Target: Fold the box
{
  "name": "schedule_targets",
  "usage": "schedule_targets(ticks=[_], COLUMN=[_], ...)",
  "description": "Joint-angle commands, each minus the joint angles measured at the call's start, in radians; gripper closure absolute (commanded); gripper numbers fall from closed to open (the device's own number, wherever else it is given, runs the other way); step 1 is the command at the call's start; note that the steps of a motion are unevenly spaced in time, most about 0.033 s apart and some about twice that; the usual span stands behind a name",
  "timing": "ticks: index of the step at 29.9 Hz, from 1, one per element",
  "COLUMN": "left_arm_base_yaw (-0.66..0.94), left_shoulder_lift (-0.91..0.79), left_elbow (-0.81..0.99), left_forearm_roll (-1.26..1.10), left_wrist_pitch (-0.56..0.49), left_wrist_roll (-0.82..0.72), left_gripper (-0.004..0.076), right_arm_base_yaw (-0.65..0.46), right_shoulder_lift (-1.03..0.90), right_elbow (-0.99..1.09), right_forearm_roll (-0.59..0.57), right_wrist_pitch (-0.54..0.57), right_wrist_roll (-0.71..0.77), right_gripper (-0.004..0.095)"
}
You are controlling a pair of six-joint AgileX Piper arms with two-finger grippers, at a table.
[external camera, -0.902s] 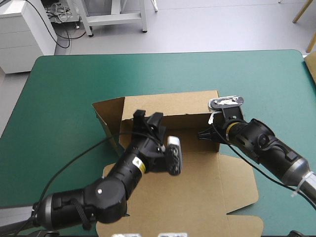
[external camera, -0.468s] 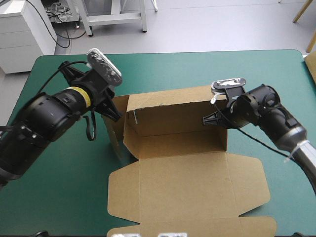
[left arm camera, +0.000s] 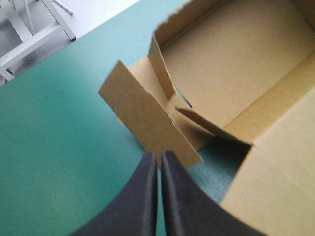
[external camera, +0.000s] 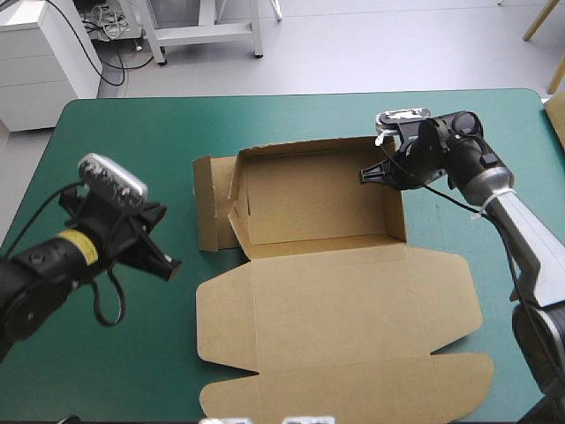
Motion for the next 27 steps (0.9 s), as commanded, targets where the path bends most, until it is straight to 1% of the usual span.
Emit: schedule_targets(ticks=[1,5,8,11,14,18,20,22,23,25,27], left_arm_base_yaw=[0.002,0.002,0.002,0.002,0.002,0.002,0.002,0.002,0.002,0.002,0.002], left_shoulder_lift=[-0.155,-0.342,-0.482,-0.592,-0.68,-0.747,-0.756,-0.756,-0.756,-0.756,-0.756], left_elbow=[0.169,0.373,0.465,0.49,0.49,0.49,0.492,0.493,0.497,0.501,0.501], left_forearm_roll=[-0.006,-0.008,-0.003,-0.018,-0.044,-0.022,0.012,0.031,0.035,0.035,0.033], left_wrist_pitch=[-0.126,-0.153,-0.157,-0.147,-0.077,-0.007,0.007,0.004,0.0,-0.005,-0.005], left_wrist_roll=[-0.059,-0.157,-0.191,-0.202,-0.208,-0.238,-0.238,-0.238,-0.238,-0.238,-0.238], left_gripper=[0.0731,0.0731,0.0731,0.0731,0.0732,0.0731,0.0731,0.0731,0.0731,0.0731,0.0731], right_arm_base_yaw=[-0.002,-0.002,-0.002,-0.002,-0.002,-0.002,-0.002,-0.002,-0.002,-0.002,-0.002], right_shoulder_lift=[0.051,0.099,0.134,0.163,0.176,0.178,0.178,0.178,0.178,0.178,0.178], right_elbow=[0.003,0.003,0.002,-0.002,-0.005,-0.014,-0.039,-0.077,-0.112,-0.167,-0.243], right_forearm_roll=[0.019,0.014,0.014,0.014,0.014,0.014,0.014,0.014,0.014,0.014,0.014], right_wrist_pitch=[0.027,-0.012,-0.021,-0.03,-0.039,-0.053,-0.044,-0.025,-0.004,0.034,0.094], right_wrist_roll=[-0.028,-0.049,-0.054,-0.054,-0.07,-0.077,-0.077,-0.077,-0.077,-0.077,-0.077], right_gripper=[0.0929,0.0929,0.0929,0.0929,0.093,0.0916,0.0879,0.0817,0.0769,0.0704,0.063])
